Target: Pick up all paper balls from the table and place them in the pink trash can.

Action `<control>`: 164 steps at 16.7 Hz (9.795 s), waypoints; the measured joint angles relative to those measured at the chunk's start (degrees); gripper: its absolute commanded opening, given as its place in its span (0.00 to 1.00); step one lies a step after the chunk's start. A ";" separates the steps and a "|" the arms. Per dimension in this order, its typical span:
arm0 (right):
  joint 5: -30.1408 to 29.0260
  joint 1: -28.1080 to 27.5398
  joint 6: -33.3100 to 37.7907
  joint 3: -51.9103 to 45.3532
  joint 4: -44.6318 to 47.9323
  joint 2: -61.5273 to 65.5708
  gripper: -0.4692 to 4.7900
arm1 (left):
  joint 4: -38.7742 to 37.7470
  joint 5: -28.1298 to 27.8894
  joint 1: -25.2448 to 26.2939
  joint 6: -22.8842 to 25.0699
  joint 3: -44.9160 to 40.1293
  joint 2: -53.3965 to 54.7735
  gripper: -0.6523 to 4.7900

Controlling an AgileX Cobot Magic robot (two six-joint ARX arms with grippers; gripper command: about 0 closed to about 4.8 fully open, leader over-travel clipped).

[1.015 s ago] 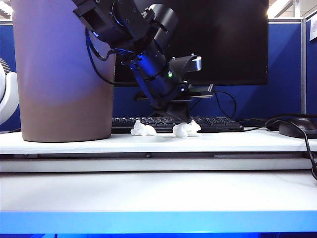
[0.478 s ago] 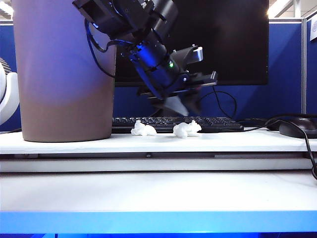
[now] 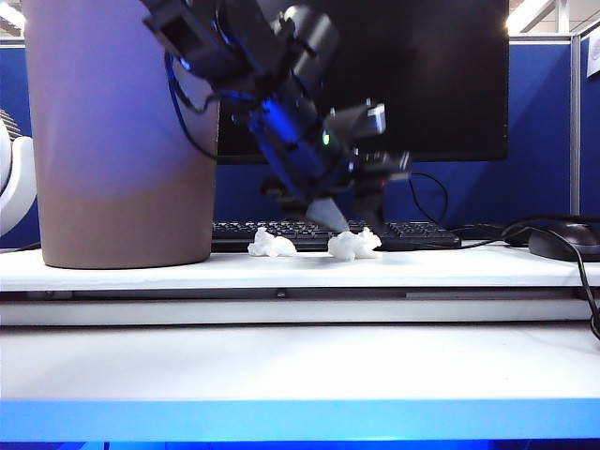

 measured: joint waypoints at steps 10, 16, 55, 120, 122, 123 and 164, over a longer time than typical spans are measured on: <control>0.00 0.00 0.00 0.00 0.02 -0.44 0.91 | -0.33 -0.66 0.02 -0.07 0.02 2.05 0.11; 0.00 0.00 0.00 0.00 0.04 -0.57 0.90 | -8.04 3.96 -0.13 -0.28 10.19 -2.47 0.11; -26.93 4.22 -2.21 -7.34 45.79 53.62 0.76 | -71.84 19.82 21.44 12.33 36.70 -22.95 0.45; 8.90 23.54 11.93 -63.56 48.24 -50.38 0.08 | -42.40 9.22 22.91 -10.36 -31.58 -115.75 0.11; 8.17 23.47 10.56 -75.63 60.98 -51.91 0.08 | -25.40 14.16 22.91 -11.61 -43.34 -115.75 0.11; 7.85 23.50 8.85 -79.32 64.92 -51.30 0.08 | -21.57 14.45 22.91 -12.66 -47.01 -115.75 0.11; 7.87 23.50 1.55 -92.85 71.91 -49.46 0.08 | 1.14 7.54 41.16 -0.42 -81.05 -115.91 0.11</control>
